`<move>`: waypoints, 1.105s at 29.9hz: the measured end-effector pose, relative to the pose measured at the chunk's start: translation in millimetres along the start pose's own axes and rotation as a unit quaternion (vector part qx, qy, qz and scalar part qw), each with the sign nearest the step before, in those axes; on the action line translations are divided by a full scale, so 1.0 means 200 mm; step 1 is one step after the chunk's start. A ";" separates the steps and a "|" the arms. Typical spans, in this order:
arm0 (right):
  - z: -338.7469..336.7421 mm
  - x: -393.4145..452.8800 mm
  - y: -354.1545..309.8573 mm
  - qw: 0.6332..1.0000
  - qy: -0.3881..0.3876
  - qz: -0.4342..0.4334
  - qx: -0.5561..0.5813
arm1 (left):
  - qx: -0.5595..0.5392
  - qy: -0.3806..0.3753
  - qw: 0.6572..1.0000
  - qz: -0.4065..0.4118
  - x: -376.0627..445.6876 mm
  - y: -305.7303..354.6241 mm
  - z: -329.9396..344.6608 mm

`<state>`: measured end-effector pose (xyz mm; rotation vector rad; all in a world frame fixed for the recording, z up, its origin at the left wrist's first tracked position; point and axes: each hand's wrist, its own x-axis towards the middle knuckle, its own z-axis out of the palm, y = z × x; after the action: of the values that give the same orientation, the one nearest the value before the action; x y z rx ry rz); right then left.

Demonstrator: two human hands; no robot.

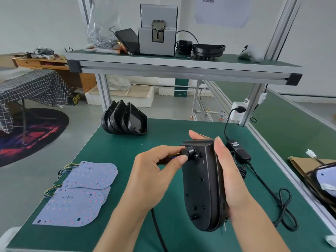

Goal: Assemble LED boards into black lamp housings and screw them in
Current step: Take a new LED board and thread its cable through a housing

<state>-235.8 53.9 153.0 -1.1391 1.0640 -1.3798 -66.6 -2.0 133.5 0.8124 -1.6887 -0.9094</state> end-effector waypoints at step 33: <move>0.08 -0.06 0.00 0.998 0.000 -0.024 0.051 | 0.162 0.098 0.959 0.210 -0.06 0.07 0.01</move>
<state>-220.4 64.5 154.3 -1.0972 0.9600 -1.4549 -67.6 14.9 140.2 0.6907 -1.7625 -0.2551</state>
